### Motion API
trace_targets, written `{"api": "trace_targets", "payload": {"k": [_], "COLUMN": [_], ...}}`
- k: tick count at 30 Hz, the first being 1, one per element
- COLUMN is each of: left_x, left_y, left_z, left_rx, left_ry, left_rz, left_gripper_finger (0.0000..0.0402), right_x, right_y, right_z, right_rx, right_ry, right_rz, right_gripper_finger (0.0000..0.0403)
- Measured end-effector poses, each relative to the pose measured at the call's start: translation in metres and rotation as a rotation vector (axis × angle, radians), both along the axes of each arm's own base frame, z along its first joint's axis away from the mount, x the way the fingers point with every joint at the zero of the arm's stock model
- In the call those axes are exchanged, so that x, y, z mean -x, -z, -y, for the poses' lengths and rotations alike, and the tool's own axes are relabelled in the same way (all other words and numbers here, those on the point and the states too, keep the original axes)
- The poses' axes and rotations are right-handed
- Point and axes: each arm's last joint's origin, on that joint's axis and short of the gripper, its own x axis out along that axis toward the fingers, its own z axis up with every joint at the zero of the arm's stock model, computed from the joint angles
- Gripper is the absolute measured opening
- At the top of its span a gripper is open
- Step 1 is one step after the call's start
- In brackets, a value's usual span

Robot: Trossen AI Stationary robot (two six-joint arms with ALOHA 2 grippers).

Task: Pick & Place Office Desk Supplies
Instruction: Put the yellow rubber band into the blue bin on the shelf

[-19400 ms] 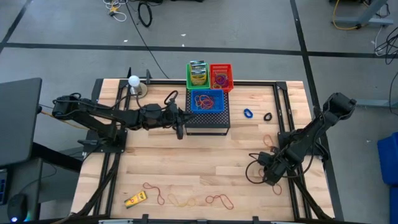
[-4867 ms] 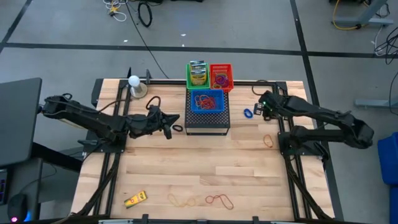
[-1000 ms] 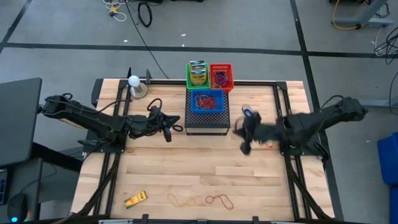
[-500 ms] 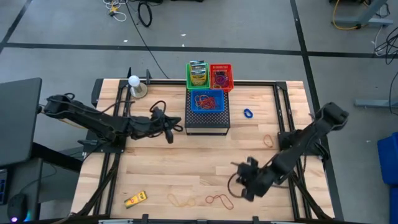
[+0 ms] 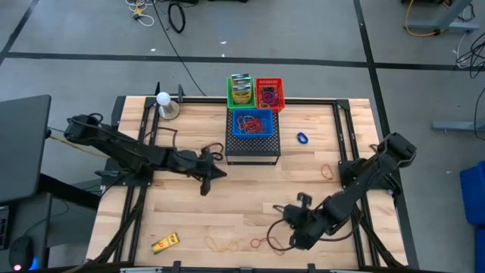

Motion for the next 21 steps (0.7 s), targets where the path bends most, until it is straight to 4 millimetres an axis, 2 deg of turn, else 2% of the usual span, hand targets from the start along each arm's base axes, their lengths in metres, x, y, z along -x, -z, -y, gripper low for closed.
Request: {"api": "trace_targets", "payload": {"k": [4,8,14,21], "left_x": [-0.011,-0.024,-0.042,-0.059], "left_y": [0.008,0.014,0.004,-0.005], "left_z": [0.014,0.041,0.107,0.181], "left_rx": [0.082,0.045,0.05,0.055], "left_ry": [0.102,0.138,0.166,0.16], "left_rz": [-0.063,-0.223,-0.421,-0.614], "left_gripper_finger": [0.0008,0.0005,0.0005,0.0013], "right_x": [0.022,0.047,0.077,0.093], "right_y": [0.0,0.007,0.013,0.008], "right_z": [0.023,0.051,0.084,0.102], "right_rx": [0.098,0.099,0.097,0.167], "right_ry": [0.031,0.025,0.004,0.041], "right_rz": [-0.003,0.114,0.257,0.371], "right_gripper_finger": [0.0007,0.0004,0.0004,0.0007]}}
